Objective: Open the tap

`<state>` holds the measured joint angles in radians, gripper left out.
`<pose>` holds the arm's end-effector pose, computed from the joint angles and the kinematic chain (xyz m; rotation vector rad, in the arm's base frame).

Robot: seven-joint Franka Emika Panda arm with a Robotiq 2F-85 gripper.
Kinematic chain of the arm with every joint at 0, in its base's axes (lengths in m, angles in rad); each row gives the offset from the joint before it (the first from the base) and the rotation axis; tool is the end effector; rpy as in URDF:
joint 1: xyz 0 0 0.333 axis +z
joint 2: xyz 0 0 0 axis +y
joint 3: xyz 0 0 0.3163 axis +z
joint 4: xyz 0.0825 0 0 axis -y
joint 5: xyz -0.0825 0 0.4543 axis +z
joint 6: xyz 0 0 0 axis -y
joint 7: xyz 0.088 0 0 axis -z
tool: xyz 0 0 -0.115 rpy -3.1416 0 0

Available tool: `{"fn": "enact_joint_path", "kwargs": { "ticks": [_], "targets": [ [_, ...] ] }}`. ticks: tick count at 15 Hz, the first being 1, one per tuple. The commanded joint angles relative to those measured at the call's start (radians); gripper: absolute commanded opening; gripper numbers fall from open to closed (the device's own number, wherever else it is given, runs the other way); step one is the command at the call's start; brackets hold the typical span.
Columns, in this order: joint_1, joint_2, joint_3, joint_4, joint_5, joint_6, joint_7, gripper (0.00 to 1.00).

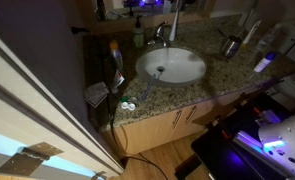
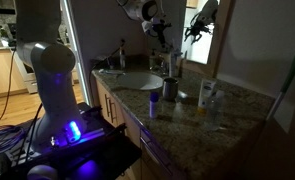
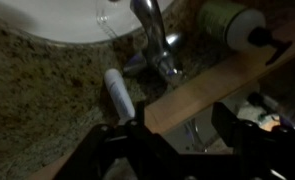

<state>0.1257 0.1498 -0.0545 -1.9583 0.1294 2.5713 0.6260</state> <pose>0.6896 0.0487 0.4083 -2.6977 0.9011 -0.5879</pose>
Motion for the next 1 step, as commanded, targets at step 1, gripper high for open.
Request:
{"fn": "enact_joint_path", "kwargs": {
  "ticks": [1],
  "targets": [
    [-0.025,-0.019,0.029,-0.018,0.021,-0.034,-0.029,0.77]
  ]
}}
